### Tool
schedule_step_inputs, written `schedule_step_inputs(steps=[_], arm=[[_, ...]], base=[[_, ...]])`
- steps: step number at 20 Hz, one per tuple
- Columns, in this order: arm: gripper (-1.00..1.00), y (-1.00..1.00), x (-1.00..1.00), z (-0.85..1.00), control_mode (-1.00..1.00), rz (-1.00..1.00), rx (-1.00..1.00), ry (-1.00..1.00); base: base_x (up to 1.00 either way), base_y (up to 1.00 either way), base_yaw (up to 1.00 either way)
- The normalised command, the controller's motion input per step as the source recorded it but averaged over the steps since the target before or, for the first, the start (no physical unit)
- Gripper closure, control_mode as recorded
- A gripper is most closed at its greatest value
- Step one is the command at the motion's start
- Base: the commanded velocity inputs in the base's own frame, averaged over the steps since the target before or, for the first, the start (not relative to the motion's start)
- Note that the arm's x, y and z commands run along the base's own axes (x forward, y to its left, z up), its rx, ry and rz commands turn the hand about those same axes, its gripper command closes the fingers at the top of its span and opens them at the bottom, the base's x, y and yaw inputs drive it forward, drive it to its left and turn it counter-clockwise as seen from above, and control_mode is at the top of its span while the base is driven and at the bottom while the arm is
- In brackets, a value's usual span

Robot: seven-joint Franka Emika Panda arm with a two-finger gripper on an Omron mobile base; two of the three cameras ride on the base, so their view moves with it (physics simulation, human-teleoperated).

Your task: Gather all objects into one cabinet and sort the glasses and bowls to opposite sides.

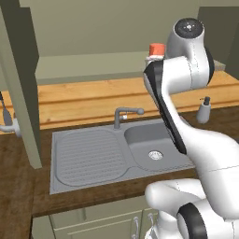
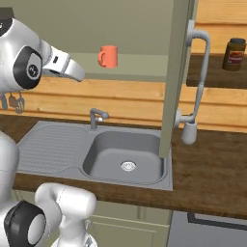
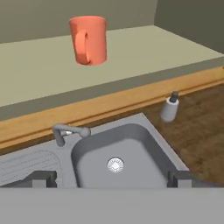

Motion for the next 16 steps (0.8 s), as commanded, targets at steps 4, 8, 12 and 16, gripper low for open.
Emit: schedule_step_inputs(steps=[4, 8, 12, 16], arm=[[-1.00, 0.00, 0.71, 0.00, -1.00, -0.02, 0.00, -0.11], [-1.00, 0.00, 0.61, 0.00, -1.00, -0.06, 0.00, -0.09], [-1.00, -0.10, 0.49, 0.01, -1.00, -0.05, 0.00, 0.04], [-1.00, -0.04, 0.04, 0.00, -1.00, 0.00, 0.00, 0.02]], base=[[0.00, 0.00, 0.00], [0.00, 0.00, 0.00], [0.00, 0.00, 0.00], [0.00, 0.00, 0.00]])
